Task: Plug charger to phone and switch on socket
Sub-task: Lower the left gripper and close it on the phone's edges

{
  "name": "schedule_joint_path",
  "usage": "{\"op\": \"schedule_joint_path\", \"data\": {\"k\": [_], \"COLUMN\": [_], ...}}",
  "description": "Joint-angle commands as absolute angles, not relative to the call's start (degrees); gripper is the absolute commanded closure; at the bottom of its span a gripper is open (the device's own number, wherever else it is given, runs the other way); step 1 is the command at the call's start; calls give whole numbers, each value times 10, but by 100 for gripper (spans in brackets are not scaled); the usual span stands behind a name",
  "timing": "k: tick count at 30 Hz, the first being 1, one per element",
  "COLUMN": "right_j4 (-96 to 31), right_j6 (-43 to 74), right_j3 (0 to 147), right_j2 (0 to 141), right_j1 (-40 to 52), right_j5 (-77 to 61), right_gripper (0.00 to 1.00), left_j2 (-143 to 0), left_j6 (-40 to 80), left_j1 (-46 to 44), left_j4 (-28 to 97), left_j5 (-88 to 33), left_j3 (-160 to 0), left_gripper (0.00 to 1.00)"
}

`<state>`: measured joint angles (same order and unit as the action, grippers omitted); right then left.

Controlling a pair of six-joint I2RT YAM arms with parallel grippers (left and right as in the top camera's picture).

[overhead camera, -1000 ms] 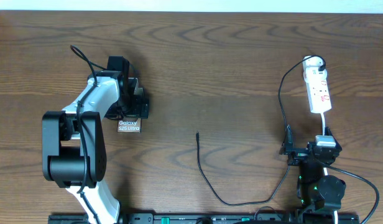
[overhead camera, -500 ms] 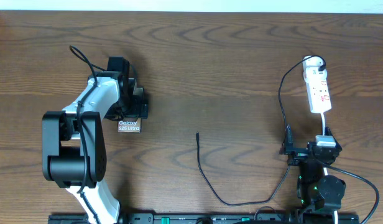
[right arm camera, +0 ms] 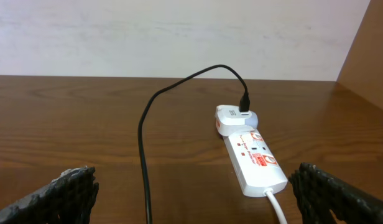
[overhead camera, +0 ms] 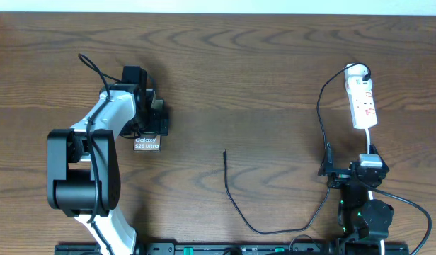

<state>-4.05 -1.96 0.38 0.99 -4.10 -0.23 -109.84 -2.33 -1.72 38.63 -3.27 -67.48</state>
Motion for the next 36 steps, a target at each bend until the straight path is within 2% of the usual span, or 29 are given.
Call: {"op": "schedule_joint_path", "data": {"k": [1,36], "right_j4": [-43,-43], "right_j6": [-22,-22], "right_j3": [3,3], "right_j2": [7,7], "right_j1": [-36,-36], "right_j5": [-3,-3], "right_gripper": [1,1], "left_j2": [-1112,-1112], "left_j6": [-17,-18], "left_j1": [-18,-18], "left_j4": [384,370], "left_j5": [-34,-34], "left_j3": [-658,-658], "left_gripper": [1,4]}}
